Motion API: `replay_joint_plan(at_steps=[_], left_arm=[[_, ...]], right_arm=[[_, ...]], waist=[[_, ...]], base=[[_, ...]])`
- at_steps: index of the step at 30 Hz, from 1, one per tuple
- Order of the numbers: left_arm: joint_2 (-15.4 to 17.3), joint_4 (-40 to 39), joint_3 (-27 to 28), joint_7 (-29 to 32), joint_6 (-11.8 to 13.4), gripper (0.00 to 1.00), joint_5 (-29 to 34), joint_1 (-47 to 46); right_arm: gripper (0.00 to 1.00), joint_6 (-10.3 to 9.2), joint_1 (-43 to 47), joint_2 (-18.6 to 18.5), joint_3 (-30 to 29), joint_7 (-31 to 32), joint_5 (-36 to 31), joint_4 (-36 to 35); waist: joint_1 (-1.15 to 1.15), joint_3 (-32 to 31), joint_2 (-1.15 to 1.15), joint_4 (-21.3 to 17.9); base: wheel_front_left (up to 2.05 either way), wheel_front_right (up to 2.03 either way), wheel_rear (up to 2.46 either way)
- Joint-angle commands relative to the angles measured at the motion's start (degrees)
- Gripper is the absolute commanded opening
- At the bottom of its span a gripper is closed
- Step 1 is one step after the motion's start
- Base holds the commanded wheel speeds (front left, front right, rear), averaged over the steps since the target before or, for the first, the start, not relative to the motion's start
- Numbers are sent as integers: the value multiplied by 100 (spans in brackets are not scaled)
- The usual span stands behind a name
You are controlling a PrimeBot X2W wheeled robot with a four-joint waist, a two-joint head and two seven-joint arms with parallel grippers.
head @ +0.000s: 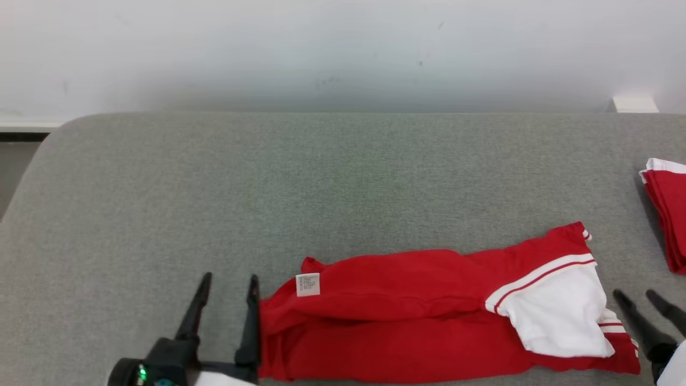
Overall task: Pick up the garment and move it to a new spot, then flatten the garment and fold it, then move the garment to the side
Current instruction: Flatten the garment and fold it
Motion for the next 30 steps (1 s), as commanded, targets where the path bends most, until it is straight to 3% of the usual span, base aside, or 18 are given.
replay_joint_plan(at_steps=[1, 9, 14, 19, 20, 21, 22, 30], left_arm=[[-104, -23, 42, -5, -53, 100, 214, 186], [-721, 4, 528, -8, -476, 100, 837, 358], [-976, 35, 822, -9, -782, 100, 1082, 332], [-1213, 128, 1034, -8, -1078, 100, 1287, 334], [-1253, 146, 1071, -8, -1126, 100, 1315, 350], [-1285, 173, 1102, -8, -1176, 100, 1329, 379], [-1320, 216, 1130, -8, -1218, 100, 1322, 419], [-1438, 411, 1332, -8, -1458, 100, 1514, 600]], right_arm=[[100, 1, -4, 1, 26, 206, -166, 71], [100, 1, -379, 270, 30, 948, -714, 710], [100, 0, -579, 344, 21, 1319, -710, 1152], [100, 11, -739, 649, 216, 1663, -349, 1349], [91, 22, -778, 735, 269, 1690, -240, 1325], [22, 23, -798, 818, 336, 1750, -95, 1283], [0, 23, -812, 836, 374, 1779, 13, 1243], [0, 7, -862, 663, 178, 1628, 587, 1087]], waist=[[0, 64, 0, 89], [0, 293, 0, 387], [0, 390, 0, 557], [0, 384, 0, 681], [0, 376, 0, 693], [0, 364, 0, 700], [0, 348, 0, 704], [0, 154, 0, 547]], base=[[0, 0, 0], [0, 0, 0], [0, 0, 0], [0, 0, 0], [0, 0, 0], [0, 0, 0], [0, 0, 0], [0, 0, 0]])
